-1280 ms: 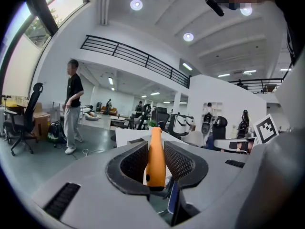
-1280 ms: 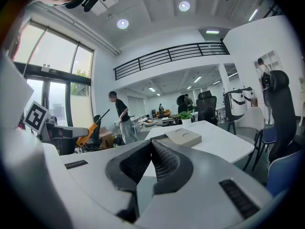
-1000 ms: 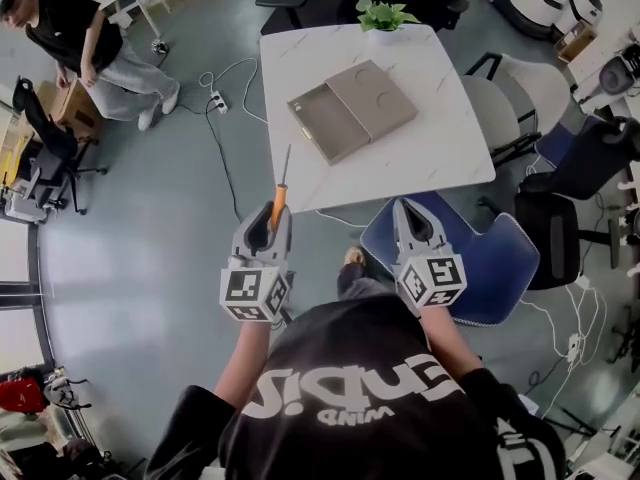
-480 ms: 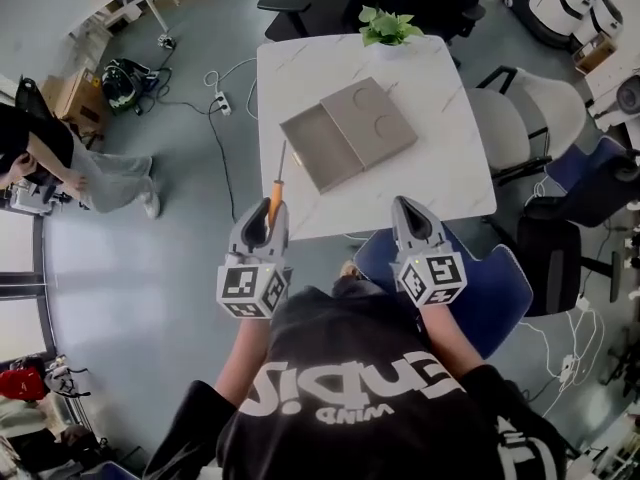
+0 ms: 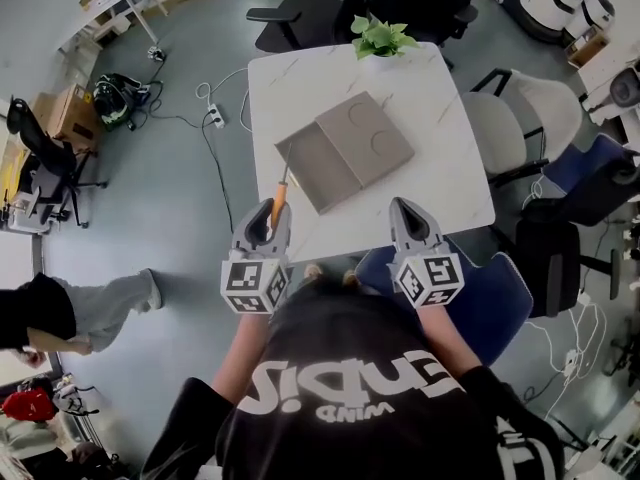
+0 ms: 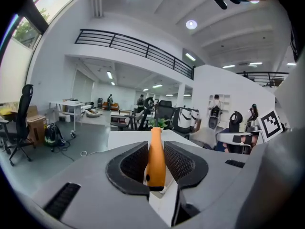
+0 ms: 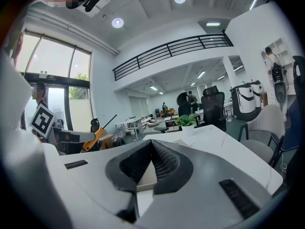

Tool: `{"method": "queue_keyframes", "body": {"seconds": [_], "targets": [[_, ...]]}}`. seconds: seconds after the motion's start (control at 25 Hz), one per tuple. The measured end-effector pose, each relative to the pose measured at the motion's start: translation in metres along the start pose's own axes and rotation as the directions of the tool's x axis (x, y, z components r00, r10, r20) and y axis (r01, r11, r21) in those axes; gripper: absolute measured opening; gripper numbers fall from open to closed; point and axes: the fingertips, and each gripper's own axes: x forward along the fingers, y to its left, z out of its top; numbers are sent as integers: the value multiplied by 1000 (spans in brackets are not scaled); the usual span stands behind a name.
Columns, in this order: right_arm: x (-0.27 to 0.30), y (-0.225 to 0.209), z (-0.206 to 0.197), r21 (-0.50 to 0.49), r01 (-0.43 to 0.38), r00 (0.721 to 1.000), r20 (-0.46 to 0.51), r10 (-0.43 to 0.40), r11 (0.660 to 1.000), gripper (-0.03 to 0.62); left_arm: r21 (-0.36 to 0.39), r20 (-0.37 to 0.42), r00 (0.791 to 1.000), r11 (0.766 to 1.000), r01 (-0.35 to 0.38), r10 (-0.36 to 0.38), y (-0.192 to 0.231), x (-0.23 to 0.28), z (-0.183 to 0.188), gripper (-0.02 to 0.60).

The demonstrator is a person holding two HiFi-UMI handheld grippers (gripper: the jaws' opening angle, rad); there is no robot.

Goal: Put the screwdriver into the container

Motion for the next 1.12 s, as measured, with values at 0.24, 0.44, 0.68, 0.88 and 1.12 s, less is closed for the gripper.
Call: {"method": "queue_keyframes", "body": {"seconds": [0.24, 0.44, 0.68, 0.88, 1.12], "targets": [[21, -5, 5, -10, 24, 1000, 10, -24, 1000, 12, -16, -60, 998, 999, 33, -34, 16, 42, -9, 114], [32, -3, 6, -12, 24, 1000, 12, -24, 1000, 12, -59, -119, 991, 997, 55, -61, 21, 71, -24, 114], [38, -2, 4, -11, 17, 1000, 4, -17, 1000, 12, -83, -186, 978, 994, 77, -91, 20, 102, -45, 114], [39, -6, 3, -13, 22, 1000, 1, -22, 1000, 12, -146, -247, 965, 988, 48, -83, 24, 121, -65, 114], [39, -10, 0, -9, 33, 999, -10, -33, 999, 12, -187, -306, 948, 982, 25, -83, 28, 137, -82, 114]]}}
